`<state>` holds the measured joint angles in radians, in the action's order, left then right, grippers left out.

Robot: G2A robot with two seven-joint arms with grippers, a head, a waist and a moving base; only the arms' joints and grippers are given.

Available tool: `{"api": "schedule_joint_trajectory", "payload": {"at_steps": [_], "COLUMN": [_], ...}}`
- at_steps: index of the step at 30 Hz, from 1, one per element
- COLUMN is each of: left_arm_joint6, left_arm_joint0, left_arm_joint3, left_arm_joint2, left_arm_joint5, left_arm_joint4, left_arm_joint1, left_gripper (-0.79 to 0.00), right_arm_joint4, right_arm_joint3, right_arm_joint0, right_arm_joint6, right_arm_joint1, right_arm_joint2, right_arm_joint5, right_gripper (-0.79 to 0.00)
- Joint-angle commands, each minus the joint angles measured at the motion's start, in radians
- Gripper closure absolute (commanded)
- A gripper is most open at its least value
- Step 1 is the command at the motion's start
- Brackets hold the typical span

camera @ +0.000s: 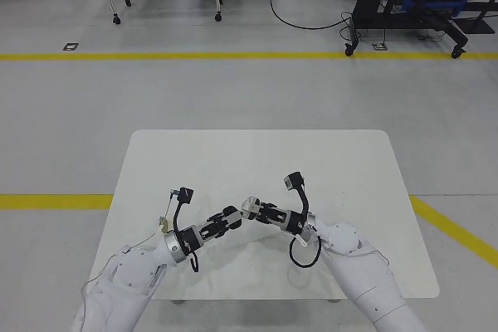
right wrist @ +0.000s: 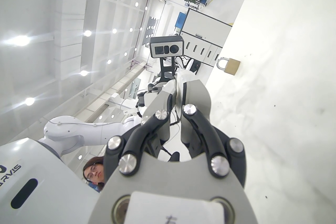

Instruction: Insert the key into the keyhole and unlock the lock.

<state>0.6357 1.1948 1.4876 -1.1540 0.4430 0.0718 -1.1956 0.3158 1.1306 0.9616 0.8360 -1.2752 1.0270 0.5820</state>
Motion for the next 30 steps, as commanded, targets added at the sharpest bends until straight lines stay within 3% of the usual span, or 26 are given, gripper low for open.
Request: {"api": "schedule_joint_trajectory", "payload": {"at_steps": [1, 3, 4, 15, 17, 18, 23, 30], "left_arm_joint6": [-0.002, -0.006, -0.007, -0.008, -0.006, -0.006, 0.025, 0.17], "left_arm_joint0": [-0.001, -0.003, -0.003, -0.011, -0.008, -0.005, 0.017, 0.037], "left_arm_joint3": [-0.006, -0.012, -0.014, -0.029, -0.031, -0.03, -0.017, 0.017], "left_arm_joint2": [0.002, 0.005, 0.007, 0.007, -0.001, -0.007, -0.046, -0.091], "left_arm_joint5": [-0.001, -0.003, -0.003, -0.001, 0.004, 0.008, 0.033, 0.044], "left_arm_joint4": [-0.002, -0.005, -0.006, -0.018, -0.02, -0.021, -0.022, 0.008], "left_arm_joint1": [0.0, -0.001, -0.001, -0.001, 0.001, 0.003, 0.014, 0.034], "left_gripper": [-0.126, -0.074, 0.0, 0.0, 0.0, 0.0, 0.0, 0.0], "right_arm_joint4": [-0.001, -0.002, -0.003, -0.007, 0.0, 0.005, 0.051, 0.074], "right_arm_joint3": [0.001, 0.001, 0.001, 0.003, 0.002, 0.002, 0.001, -0.004], "right_arm_joint0": [0.0, 0.001, 0.0, 0.003, 0.004, 0.005, 0.008, 0.001], "right_arm_joint6": [0.001, 0.002, 0.003, 0.004, 0.011, 0.018, 0.093, 0.222], "right_arm_joint1": [0.0, 0.0, 0.0, 0.001, 0.003, 0.004, 0.013, 0.026], "right_arm_joint2": [-0.001, -0.001, -0.001, 0.007, 0.013, 0.016, 0.04, 0.052], "right_arm_joint5": [0.001, 0.001, 0.0, -0.004, -0.008, -0.011, -0.025, -0.074], "right_gripper": [0.0, 0.0, 0.0, 0.0, -0.237, -0.259, -0.259, -0.24]}}
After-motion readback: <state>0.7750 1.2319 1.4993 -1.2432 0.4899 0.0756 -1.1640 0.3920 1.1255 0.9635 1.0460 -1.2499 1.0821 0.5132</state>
